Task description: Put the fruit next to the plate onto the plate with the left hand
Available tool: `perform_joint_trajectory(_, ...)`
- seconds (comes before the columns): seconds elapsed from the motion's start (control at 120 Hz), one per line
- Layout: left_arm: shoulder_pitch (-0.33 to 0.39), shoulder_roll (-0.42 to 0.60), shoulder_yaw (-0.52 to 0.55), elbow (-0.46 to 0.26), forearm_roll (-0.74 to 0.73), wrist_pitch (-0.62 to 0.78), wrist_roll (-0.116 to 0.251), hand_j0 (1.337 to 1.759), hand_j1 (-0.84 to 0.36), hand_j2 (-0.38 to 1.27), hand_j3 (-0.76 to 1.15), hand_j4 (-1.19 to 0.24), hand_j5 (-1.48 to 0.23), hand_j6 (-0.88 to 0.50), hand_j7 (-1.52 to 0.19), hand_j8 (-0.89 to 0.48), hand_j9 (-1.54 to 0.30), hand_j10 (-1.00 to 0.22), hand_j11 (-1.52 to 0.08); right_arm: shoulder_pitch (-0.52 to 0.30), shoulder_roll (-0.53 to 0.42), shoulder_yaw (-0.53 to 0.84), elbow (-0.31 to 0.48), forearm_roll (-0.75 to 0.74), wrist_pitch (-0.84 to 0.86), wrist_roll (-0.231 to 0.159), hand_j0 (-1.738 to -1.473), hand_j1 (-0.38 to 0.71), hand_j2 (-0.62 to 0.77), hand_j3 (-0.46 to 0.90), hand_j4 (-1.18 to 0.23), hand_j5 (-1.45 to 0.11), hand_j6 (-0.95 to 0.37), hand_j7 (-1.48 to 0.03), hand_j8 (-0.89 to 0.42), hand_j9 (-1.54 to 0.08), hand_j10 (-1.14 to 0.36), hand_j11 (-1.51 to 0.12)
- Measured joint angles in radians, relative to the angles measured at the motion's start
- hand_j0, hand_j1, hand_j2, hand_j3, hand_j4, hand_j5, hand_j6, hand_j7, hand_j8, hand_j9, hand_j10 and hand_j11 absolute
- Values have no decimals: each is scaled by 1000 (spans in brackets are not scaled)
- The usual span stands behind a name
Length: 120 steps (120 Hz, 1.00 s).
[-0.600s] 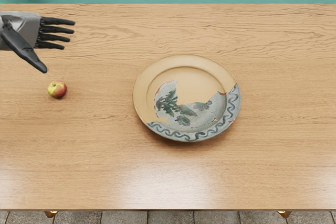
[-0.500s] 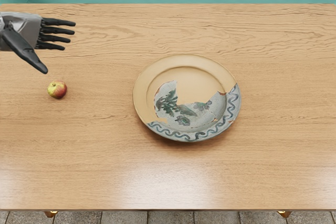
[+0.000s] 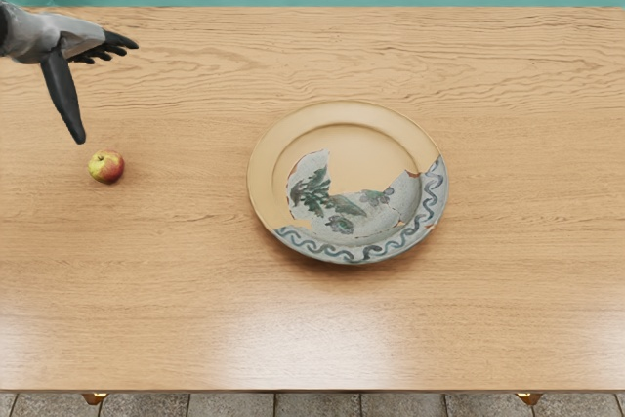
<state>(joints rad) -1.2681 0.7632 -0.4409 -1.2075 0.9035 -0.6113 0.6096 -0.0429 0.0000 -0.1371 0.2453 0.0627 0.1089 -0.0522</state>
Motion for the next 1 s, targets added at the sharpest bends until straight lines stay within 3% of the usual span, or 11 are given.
perform_joint_trajectory(0.117, 6, -56, 136, -2, 178, 49, 1, 1658, 349, 0, 0, -3, -1, -4, 0, -4, 0, -3, 0, 0, 0, 0, 0, 0, 0, 0, -1658, -334, -3, 0, -12, -16, -12, -16, -12, -16, -12, -16)
perform_joint_trajectory(0.283, 56, -82, 252, -1, 262, 195, 1, 1658, 347, 1, 0, -6, -3, -7, -3, -7, -3, -5, -3, 0, 0, 1, 0, 0, 0, 0, -1658, -334, -3, 0, -12, -16, -12, -16, -12, -16, -12, -16)
perform_joint_trajectory(0.592, 75, -128, 296, -7, 292, 266, 1, 1658, 287, 12, 0, -58, -70, -59, -69, -59, -69, -57, -69, 0, 0, 1, 0, 0, 0, 0, -1658, -334, -3, 0, -12, -16, -12, -16, -12, -16, -12, -16)
perform_joint_trajectory(1.0, 130, -130, 312, -9, 417, 354, 1, 1658, 91, 46, 0, -222, -282, -223, -282, -223, -282, -221, -282, 0, 0, 0, 0, 0, 0, 0, -1658, -334, -3, 0, -13, -17, -13, -17, -13, -17, -13, -17)
